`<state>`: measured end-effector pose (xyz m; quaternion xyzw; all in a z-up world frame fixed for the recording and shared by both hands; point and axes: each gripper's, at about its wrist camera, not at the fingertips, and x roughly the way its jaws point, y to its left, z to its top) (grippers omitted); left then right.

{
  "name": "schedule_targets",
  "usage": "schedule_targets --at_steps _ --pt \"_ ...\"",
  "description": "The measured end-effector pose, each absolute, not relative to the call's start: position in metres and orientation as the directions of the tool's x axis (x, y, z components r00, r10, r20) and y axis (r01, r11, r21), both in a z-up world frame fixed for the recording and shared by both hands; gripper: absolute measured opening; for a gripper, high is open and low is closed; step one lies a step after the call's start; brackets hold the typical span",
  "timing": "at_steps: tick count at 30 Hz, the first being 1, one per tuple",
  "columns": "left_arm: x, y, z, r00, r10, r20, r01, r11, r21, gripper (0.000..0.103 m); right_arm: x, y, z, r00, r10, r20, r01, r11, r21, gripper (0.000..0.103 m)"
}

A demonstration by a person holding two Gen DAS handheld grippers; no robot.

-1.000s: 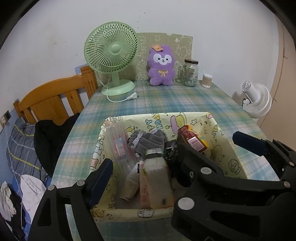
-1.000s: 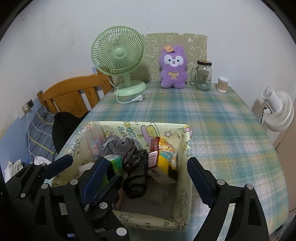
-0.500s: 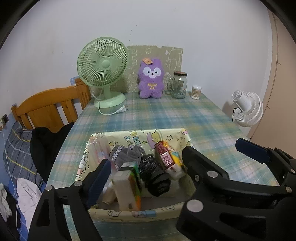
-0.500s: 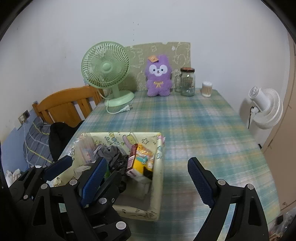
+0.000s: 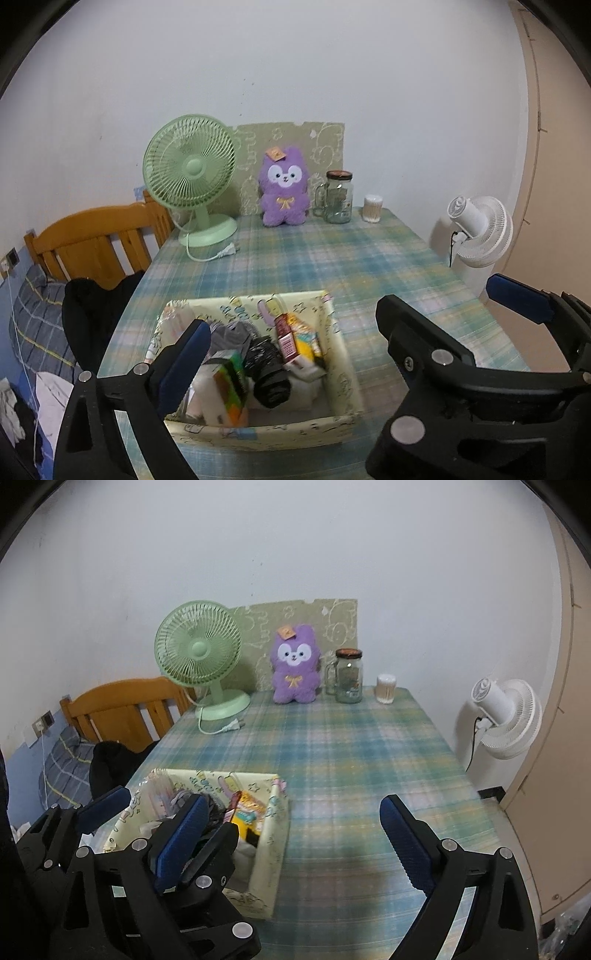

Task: Organize soft objects
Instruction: 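Open both tools and pull them back from the yellow box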

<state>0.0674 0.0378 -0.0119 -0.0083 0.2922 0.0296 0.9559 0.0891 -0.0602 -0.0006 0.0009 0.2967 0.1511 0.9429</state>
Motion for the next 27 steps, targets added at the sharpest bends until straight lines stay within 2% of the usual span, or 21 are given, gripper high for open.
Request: schedule_targets --at_steps 10,27 --pt "0.057 0.004 0.009 0.854 0.085 -0.514 -0.069 0.996 0.051 0.102 0.074 -0.097 0.021 0.824 0.283 -0.491 -0.271 0.958 0.098 0.100" --pt "0.025 -0.012 0.040 0.896 0.095 -0.433 -0.099 0.995 0.013 0.103 0.044 -0.165 0.046 0.894 0.214 -0.393 -0.177 0.976 0.130 0.101"
